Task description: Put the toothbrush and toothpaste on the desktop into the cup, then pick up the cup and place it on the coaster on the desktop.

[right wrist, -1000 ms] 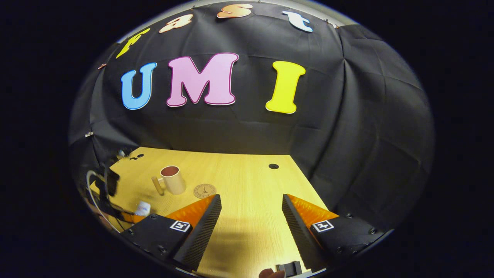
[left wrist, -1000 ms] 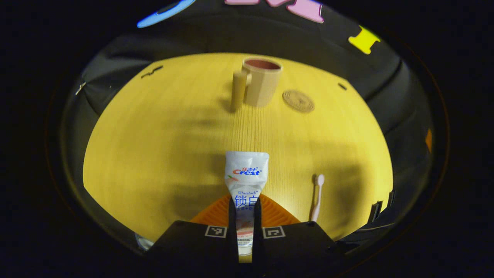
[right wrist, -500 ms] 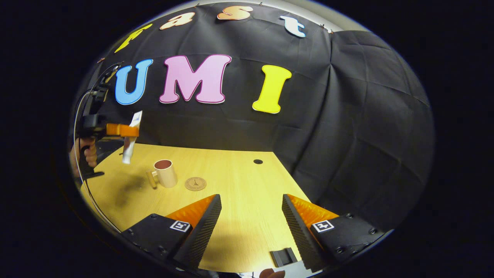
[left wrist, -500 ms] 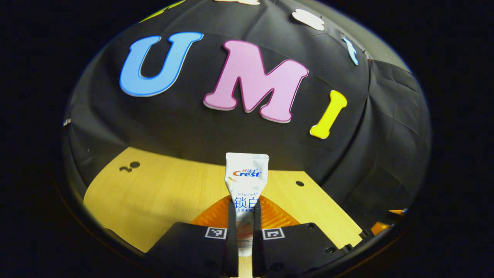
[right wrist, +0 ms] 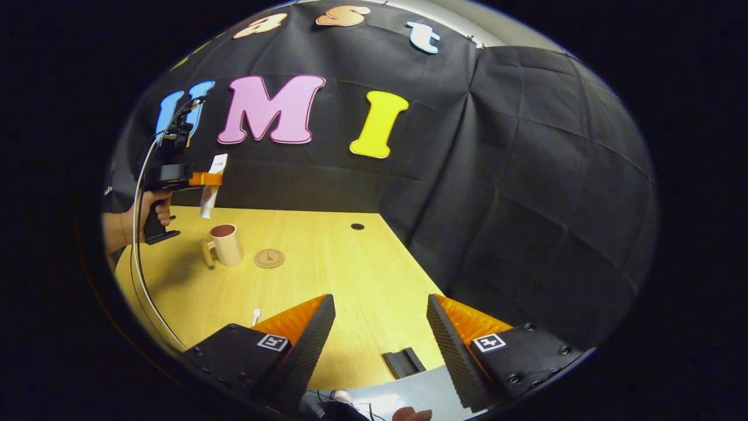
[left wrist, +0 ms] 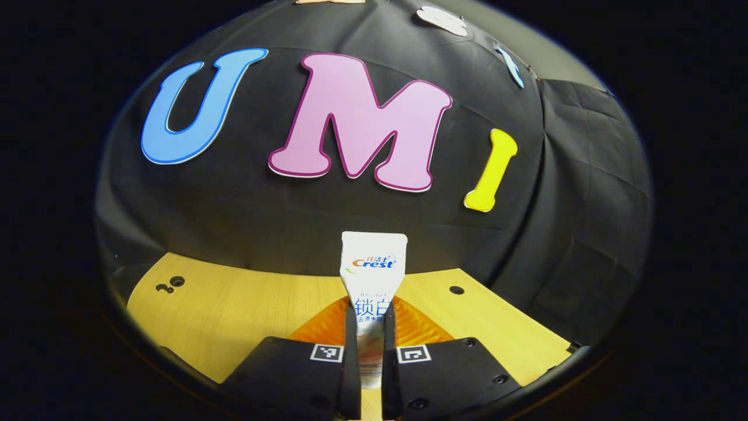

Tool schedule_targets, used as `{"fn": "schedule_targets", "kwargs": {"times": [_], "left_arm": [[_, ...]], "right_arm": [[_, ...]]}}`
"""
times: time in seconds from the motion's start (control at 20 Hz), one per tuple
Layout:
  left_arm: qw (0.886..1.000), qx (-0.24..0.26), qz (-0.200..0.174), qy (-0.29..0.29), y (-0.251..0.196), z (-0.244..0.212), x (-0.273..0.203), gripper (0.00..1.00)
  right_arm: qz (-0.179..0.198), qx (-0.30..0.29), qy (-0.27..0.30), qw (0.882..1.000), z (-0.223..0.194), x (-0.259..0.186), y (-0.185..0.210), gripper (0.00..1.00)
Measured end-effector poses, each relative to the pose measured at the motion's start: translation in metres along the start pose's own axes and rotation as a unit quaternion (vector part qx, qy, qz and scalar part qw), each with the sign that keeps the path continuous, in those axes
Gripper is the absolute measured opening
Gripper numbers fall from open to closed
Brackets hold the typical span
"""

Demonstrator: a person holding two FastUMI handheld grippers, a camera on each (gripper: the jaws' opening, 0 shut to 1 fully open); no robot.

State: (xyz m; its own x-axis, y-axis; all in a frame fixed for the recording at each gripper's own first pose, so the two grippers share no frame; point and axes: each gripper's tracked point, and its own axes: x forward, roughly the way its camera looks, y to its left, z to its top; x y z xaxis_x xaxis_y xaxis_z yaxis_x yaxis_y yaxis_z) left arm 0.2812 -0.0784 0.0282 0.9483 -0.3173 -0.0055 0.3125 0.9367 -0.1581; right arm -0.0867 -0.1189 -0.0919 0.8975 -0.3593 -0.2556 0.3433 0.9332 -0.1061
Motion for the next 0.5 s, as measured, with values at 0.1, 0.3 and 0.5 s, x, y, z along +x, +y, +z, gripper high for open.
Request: {"fn": "schedule_targets", "kwargs": {"times": [0.1, 0.3, 0.5], "left_arm": [[1.0, 0.0, 0.002, 0.01, 0.005, -0.012, 0.014, 0.19], [0.999, -0.001, 0.013, 0.041, 0.012, -0.041, 0.041, 0.19], [0.997, 0.004, 0.026, 0.066, 0.018, -0.064, 0.054, 0.19]], "right_arm": [[-0.02, 0.002, 0.008, 1.0, -0.006, -0.005, -0.011, 0.97], [-0.041, 0.006, 0.019, 0.999, -0.013, -0.011, -0.021, 0.97], [-0.045, 0.002, 0.023, 0.999, -0.015, -0.01, -0.019, 0.97]]}}
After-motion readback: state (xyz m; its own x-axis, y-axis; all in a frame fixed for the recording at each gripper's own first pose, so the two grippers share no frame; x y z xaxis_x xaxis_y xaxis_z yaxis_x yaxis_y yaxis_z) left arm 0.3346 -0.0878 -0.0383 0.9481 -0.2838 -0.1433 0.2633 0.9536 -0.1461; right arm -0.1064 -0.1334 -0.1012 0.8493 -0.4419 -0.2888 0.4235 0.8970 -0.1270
